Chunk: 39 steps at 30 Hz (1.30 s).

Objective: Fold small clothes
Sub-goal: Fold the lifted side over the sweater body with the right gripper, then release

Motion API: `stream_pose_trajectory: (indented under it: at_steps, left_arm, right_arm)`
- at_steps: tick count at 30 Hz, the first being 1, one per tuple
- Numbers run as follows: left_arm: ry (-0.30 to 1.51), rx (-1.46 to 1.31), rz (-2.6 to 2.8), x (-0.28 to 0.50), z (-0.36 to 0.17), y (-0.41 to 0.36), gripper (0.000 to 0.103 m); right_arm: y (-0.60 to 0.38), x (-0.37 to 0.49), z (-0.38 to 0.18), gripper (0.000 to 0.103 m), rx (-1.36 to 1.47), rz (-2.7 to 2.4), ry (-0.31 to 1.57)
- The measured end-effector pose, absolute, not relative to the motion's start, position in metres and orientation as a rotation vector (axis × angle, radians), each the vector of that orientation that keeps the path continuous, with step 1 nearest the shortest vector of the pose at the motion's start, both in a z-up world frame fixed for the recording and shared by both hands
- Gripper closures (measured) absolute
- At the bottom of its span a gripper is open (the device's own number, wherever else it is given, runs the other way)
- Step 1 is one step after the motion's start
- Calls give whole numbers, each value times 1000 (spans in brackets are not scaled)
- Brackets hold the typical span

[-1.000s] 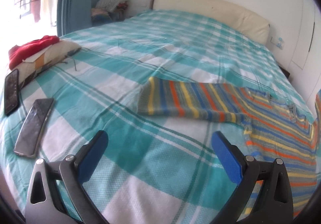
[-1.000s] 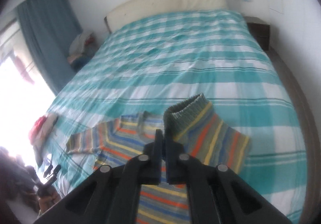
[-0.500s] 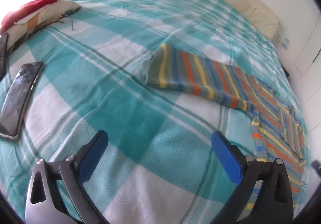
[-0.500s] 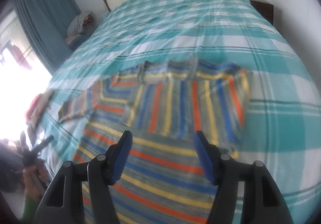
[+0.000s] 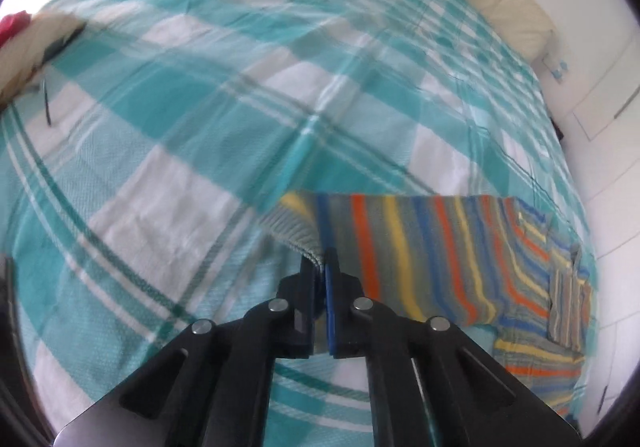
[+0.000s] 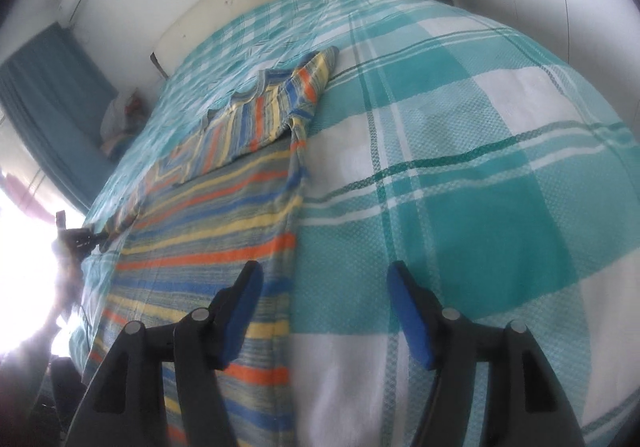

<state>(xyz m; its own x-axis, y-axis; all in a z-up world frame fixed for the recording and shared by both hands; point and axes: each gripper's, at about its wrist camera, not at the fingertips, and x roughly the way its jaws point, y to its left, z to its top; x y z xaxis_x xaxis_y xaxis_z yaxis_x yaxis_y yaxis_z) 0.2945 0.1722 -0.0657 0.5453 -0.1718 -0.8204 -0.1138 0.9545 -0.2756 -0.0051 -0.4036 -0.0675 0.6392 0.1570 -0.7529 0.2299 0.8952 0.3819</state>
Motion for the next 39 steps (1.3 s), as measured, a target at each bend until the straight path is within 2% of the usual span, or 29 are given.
stream_pose_trajectory:
  at_steps: [6,10,11,12,14,18,21,25,29,32,35,38,39]
  left_arm:
    - [876,-94,-343,288,43,29,100]
    - [841,-29,-584,273,70,-80,97]
    - [853,-38,-638,271,69,-101,89]
    - [878,-45,-676,271,64,-118,61]
    - [891,-38,-643,271,53,-133,24]
    - [902,-48,-543,269,38,-100,23]
    - [902,-38,-434,255,30,-43,23]
    - [856,120,-272,209,39,38,23]
    - [807,281,-170,151,59,87,9]
    - [916,291,-280,108,32,86,7]
    - [1088,217,-397,70,-30,67,9]
    - [1215,149,-458,38,-77,48,27]
    - [1235,127,-468,29,-86,46,27]
  right_arm:
    - [-397,-8,-69,37,488,-18,835]
    - [-394,-9,-73,37,495,2,837]
    - [-393,-9,-72,37,490,4,834]
    - [-393,-9,-72,37,484,5,833]
    - [-393,-13,-70,37,476,4,824]
    - [-396,-21,-65,37,478,6,804]
    - [-398,-21,-66,37,493,7,799]
    - [-394,-18,-59,37,469,18,797]
    - [-382,-20,-36,37,378,60,858]
    - [-369,-29,-25,37,311,117,1006]
    - [-354,-50,-24,37,273,174,1142]
    - [-351,-79,-36,37,295,181,1239]
    - [-351,-88,-41,37,320,175,1267]
